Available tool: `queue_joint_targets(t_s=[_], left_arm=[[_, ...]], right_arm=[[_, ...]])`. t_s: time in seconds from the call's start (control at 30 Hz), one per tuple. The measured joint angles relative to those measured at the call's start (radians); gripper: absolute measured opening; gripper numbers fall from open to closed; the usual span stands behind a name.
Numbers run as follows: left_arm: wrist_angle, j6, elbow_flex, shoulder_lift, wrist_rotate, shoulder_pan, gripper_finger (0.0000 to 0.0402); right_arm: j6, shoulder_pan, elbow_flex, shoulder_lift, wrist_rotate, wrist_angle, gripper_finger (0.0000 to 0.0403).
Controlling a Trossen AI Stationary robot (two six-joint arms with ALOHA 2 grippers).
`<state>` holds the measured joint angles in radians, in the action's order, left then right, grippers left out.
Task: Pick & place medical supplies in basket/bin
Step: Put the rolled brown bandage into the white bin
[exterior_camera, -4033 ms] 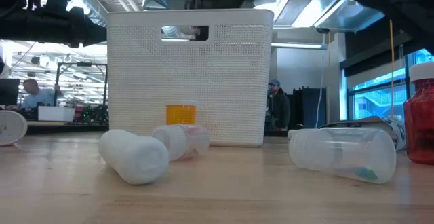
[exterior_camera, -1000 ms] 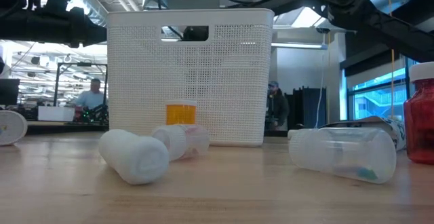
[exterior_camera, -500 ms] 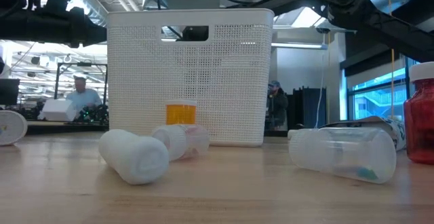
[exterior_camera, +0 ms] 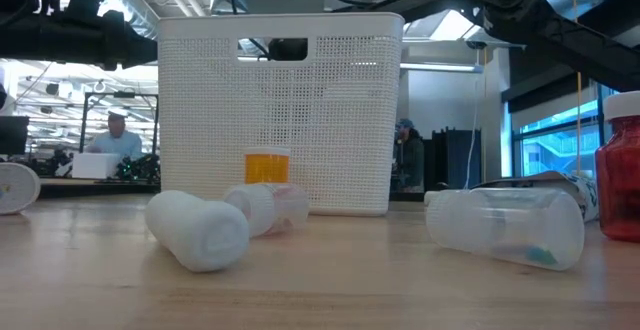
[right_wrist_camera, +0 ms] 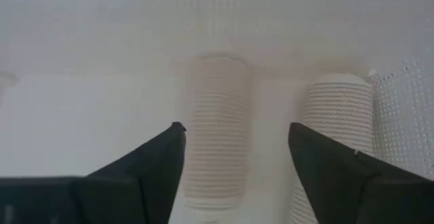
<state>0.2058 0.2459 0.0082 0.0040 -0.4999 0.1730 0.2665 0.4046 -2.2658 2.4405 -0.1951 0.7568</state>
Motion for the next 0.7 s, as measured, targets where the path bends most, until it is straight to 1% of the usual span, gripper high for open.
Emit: queue_joint_targets(t_s=[0.1,0.2,0.27,0.4,0.47,0.57,0.7], left_arm=[[0.0,0.0,0.0,0.0,0.0,0.0,0.0006],[0.0,0.0,0.0,0.0,0.0,0.0,0.0006],[0.0,0.0,0.0,0.0,0.0,0.0,0.0006],[0.0,0.0,0.0,0.0,0.0,0.0,0.0006],[0.0,0.0,0.0,0.0,0.0,0.0,0.0006],[0.0,0.0,0.0,0.0,-0.003,0.0,0.0006],[0.0,-0.017,0.0,0.0,0.0,0.0,0.0006]], right_arm=[[0.001,0.0,-0.023,0.0,0.001,0.033,0.0278],[0.002,0.0,-0.088,0.0,0.001,0.094,0.028],[-0.002,0.0,-0.075,-0.029,0.0,0.106,0.0281],[-0.047,-0.007,-0.069,-0.098,-0.015,0.23,0.0281],[-0.017,-0.013,-0.069,-0.122,-0.003,0.277,0.0281],[0.024,-0.014,-0.069,-0.129,0.086,0.302,0.0281],[0.111,0.042,-0.069,-0.13,0.207,0.369,0.0281]])
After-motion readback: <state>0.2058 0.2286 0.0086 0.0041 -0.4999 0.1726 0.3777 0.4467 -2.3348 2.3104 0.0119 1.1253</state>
